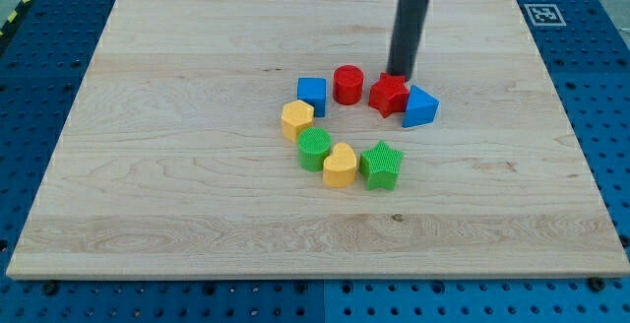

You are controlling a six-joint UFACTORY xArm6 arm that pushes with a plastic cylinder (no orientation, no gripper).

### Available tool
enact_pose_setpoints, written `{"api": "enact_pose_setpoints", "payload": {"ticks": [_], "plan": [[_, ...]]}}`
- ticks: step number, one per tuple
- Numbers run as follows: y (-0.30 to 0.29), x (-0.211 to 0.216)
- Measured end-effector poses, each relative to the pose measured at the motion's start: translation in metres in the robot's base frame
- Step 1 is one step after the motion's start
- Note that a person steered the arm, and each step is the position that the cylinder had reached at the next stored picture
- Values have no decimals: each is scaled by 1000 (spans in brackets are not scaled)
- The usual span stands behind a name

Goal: Push the yellow heart down a bit

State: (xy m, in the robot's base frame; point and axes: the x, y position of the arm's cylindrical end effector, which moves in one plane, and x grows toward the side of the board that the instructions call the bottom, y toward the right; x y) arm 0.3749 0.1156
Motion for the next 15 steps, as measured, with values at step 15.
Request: {"api": "enact_pose_setpoints", "payload": {"ticks": [15], "plan": [[-90,117]]}}
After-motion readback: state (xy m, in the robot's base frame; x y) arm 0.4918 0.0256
